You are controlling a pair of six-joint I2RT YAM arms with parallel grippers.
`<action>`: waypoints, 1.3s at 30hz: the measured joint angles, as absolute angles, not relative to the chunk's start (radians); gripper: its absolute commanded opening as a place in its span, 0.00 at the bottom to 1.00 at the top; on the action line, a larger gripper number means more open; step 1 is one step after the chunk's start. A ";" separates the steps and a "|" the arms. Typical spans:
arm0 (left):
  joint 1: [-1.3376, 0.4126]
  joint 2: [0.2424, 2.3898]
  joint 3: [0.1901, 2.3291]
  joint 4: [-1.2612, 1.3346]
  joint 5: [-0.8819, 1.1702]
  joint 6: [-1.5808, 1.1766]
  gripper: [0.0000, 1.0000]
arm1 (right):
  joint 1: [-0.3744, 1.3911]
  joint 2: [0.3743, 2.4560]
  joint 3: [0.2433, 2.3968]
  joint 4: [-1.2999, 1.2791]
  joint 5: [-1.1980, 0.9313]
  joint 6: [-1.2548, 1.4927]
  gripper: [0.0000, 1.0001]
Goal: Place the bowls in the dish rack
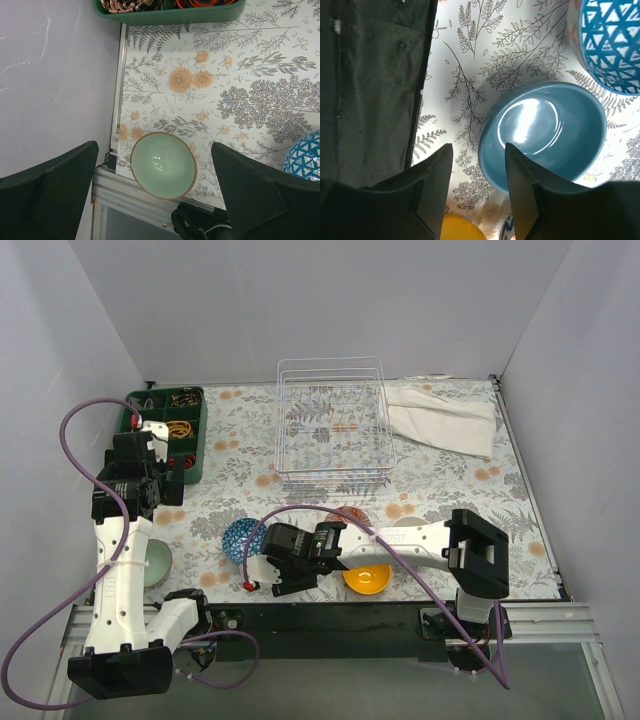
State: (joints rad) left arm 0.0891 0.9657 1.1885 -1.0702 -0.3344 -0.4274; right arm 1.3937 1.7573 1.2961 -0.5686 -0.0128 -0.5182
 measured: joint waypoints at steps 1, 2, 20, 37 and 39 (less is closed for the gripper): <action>0.089 0.966 1.188 -1.070 -0.332 -0.428 0.98 | 1.394 1.768 1.296 -0.566 -0.010 -0.521 0.52; 0.089 0.966 1.188 -1.070 -0.332 -0.427 0.98 | 1.394 1.776 1.296 -0.564 -0.010 -0.524 0.51; 0.089 0.957 1.188 -1.070 -0.310 -0.426 0.98 | 1.394 1.834 1.296 -0.544 -0.005 -0.546 0.01; 0.089 0.979 1.238 -1.067 -0.070 -0.354 0.98 | 1.387 1.695 1.553 -0.899 0.084 -0.535 0.01; 0.089 1.010 1.266 -1.055 -0.011 -0.358 0.98 | 1.362 1.680 1.622 -0.941 0.066 -0.512 0.01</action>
